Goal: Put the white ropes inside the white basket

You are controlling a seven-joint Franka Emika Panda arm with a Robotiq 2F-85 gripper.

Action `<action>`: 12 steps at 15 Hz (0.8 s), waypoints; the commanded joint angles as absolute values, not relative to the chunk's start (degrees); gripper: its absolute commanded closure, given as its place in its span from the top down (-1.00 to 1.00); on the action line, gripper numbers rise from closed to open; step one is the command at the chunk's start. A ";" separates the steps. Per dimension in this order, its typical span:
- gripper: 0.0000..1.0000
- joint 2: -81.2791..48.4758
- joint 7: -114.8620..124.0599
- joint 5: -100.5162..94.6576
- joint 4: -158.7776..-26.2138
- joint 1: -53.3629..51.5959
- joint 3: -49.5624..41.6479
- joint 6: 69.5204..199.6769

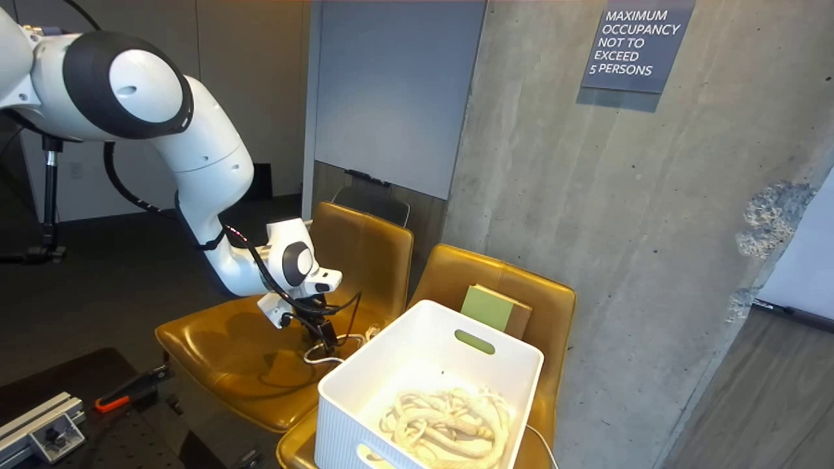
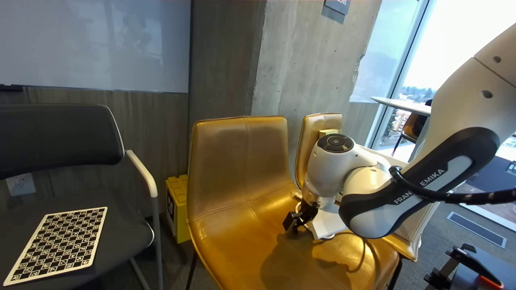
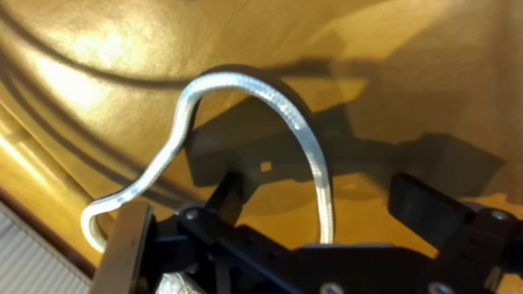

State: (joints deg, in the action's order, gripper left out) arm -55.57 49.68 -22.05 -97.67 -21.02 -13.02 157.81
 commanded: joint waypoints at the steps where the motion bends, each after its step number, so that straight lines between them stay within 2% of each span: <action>1: 0.26 -60.14 46.31 -18.52 -92.24 -20.75 -14.49 155.61; 5: -0.39 -61.34 45.41 -16.97 -91.08 -20.69 -15.43 154.06; 9: -0.94 -59.96 44.88 -15.94 -91.68 -20.43 -15.18 152.60; 12: -1.00 -57.72 44.87 -15.86 -93.64 -21.17 -15.21 152.55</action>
State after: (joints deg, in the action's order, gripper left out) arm -58.49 46.68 -17.42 -92.68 -20.91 -14.56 153.96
